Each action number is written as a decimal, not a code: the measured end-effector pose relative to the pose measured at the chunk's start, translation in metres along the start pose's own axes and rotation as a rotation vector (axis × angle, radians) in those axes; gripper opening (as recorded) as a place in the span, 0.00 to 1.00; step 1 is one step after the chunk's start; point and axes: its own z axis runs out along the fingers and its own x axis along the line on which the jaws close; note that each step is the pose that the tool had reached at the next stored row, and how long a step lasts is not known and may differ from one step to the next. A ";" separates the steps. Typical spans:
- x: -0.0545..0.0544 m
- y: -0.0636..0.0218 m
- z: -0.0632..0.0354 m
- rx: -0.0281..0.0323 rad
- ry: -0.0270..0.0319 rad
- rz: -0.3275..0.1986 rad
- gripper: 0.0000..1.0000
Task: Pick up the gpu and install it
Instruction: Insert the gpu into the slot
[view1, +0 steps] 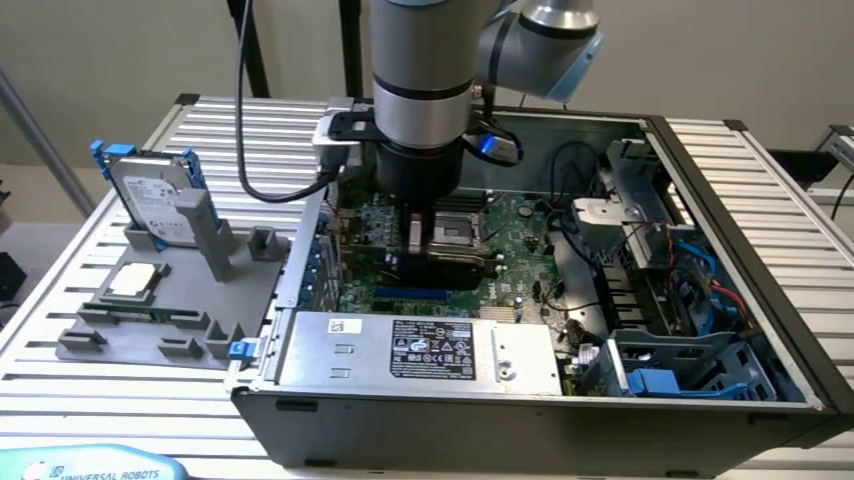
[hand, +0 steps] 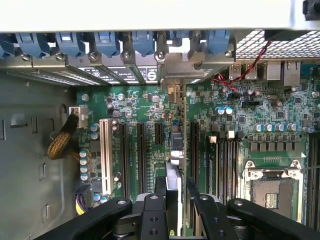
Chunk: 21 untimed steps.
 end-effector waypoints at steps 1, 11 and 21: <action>0.000 0.0008 0.0003 0.0000 -0.0001 0.000 0.26; 0.001 0.0042 0.0023 -0.0004 -0.0062 -0.001 0.26; 0.001 0.0049 0.0031 -0.0007 -0.0073 -0.015 0.26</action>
